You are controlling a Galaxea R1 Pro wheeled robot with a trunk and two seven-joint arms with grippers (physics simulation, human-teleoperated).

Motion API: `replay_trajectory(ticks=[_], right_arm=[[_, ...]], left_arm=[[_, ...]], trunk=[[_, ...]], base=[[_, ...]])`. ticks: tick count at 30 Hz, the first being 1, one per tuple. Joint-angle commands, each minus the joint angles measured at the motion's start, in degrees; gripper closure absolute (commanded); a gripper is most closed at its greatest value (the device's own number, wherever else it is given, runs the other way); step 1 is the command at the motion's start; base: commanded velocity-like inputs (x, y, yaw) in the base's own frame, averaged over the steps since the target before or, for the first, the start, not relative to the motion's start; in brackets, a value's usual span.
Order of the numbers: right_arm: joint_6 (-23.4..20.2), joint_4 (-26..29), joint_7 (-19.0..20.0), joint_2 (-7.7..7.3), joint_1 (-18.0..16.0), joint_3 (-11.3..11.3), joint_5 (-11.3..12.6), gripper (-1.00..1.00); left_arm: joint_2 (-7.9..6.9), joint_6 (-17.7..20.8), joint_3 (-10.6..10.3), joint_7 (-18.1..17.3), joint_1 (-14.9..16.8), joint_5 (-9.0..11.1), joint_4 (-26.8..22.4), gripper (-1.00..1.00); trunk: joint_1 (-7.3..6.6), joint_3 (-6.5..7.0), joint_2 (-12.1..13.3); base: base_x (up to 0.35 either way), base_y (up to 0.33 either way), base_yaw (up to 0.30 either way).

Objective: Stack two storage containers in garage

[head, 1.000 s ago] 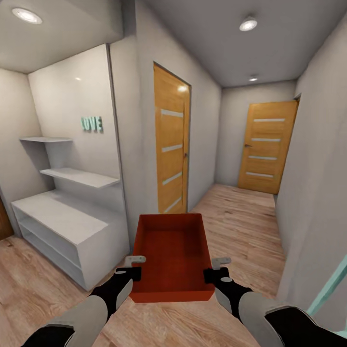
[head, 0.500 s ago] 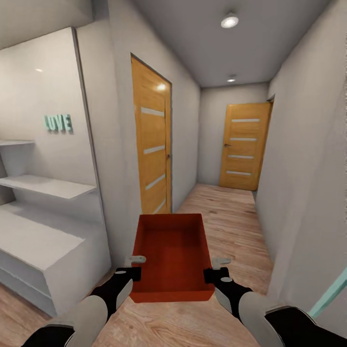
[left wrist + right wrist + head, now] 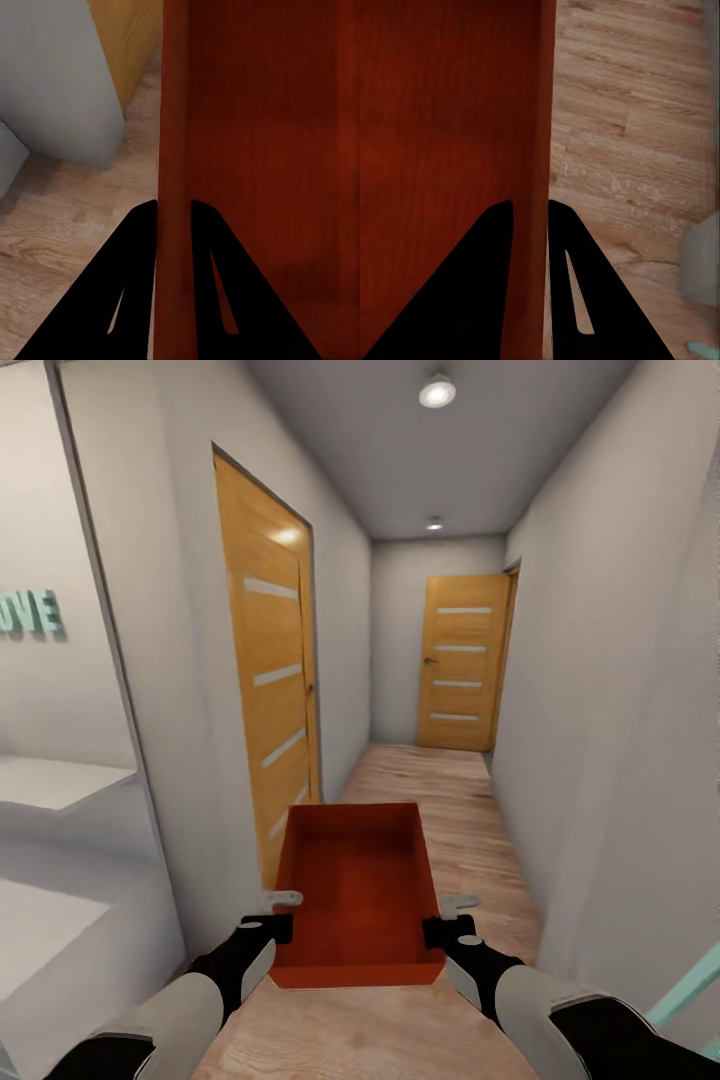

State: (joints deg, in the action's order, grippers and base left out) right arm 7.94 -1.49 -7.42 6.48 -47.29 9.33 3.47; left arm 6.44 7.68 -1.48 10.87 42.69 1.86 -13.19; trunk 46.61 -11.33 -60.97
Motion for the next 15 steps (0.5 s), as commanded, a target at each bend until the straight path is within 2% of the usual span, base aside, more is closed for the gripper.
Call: replay_trajectory(ticks=[1, 15], right_arm=[[0.2, -0.1, -0.2, 0.38, -0.1, -1.6, 0.0, 1.0], [0.2, -0.1, -0.2, 0.38, -0.1, -1.6, 0.0, 1.0]], left_arm=[[0.04, 0.4, 1.8, 0.6, 0.0, 3.3, -0.2, 1.0], [-0.01, 0.4, 1.8, 0.6, 0.0, 3.3, -0.2, 1.0]], trunk=[[0.04, -0.07, 0.0], [0.04, -0.07, 0.0]], base=[[0.322, 0.183, -0.287], [0.322, 0.167, -0.277]])
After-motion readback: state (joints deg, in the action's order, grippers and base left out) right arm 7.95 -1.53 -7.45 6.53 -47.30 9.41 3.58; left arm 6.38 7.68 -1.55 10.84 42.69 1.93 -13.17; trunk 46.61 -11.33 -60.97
